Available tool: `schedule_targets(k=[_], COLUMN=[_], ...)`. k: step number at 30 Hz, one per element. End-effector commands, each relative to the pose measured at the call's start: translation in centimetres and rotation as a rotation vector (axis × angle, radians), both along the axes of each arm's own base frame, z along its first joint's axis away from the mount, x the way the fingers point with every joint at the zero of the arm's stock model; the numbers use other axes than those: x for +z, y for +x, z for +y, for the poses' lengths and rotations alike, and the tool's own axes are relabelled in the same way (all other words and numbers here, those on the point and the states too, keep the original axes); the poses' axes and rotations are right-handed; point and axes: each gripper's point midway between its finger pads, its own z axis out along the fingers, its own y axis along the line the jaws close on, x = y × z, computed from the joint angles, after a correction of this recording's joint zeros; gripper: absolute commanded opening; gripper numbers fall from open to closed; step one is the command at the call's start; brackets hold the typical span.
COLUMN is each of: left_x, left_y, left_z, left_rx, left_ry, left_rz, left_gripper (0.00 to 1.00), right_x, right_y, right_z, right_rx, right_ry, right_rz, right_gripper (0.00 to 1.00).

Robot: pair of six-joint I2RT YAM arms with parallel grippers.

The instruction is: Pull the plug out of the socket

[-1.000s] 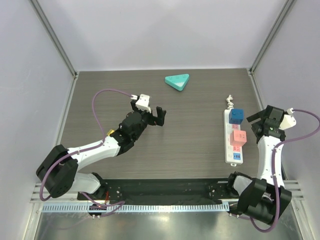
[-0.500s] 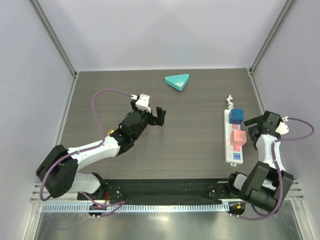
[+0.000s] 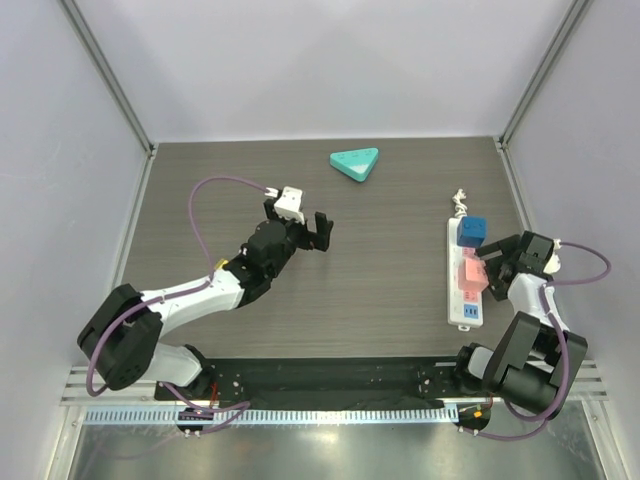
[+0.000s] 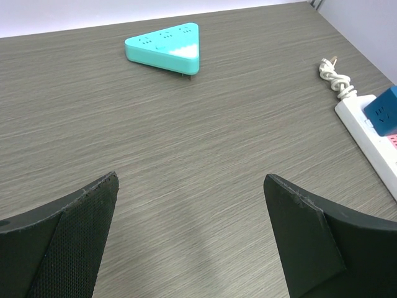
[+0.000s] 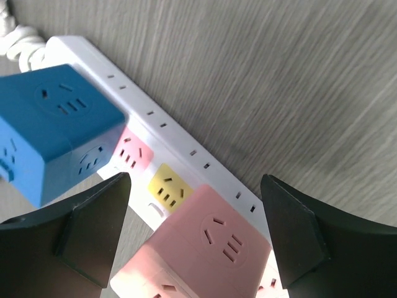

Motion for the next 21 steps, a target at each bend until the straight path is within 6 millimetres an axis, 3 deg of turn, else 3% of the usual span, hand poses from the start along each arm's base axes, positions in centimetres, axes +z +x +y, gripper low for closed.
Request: schedule_targets(k=[1,12,19,21], left_x=[2.3,1.7,1.3,1.1], left_y=[0.8,1.0,1.3,1.3], left_z=[-0.5,-0.8,-0.9,-1.1], left_rx=[0.001,-0.004,-0.005,-0.009], left_ry=[-0.031,-0.013,0.004,0.01], left_rz=[-0.048,-0.036,-0.028,-0.024], left_gripper=[1.0,1.0,1.0,1.0], right_x=[-0.1,-0.7,0.4,0.9], right_y=[0.4,1.4,3.1,3.5], right_z=[1.7,7.1,13.4,14.4], right_rx=[0.04,0.192,0.326,0.332], right_ry=[0.066,0.15,0.165,0.172], right_rz=[-0.062,-0.089,-0.135,-0.148], right_gripper=[0.9,0.88,0.88,0.88])
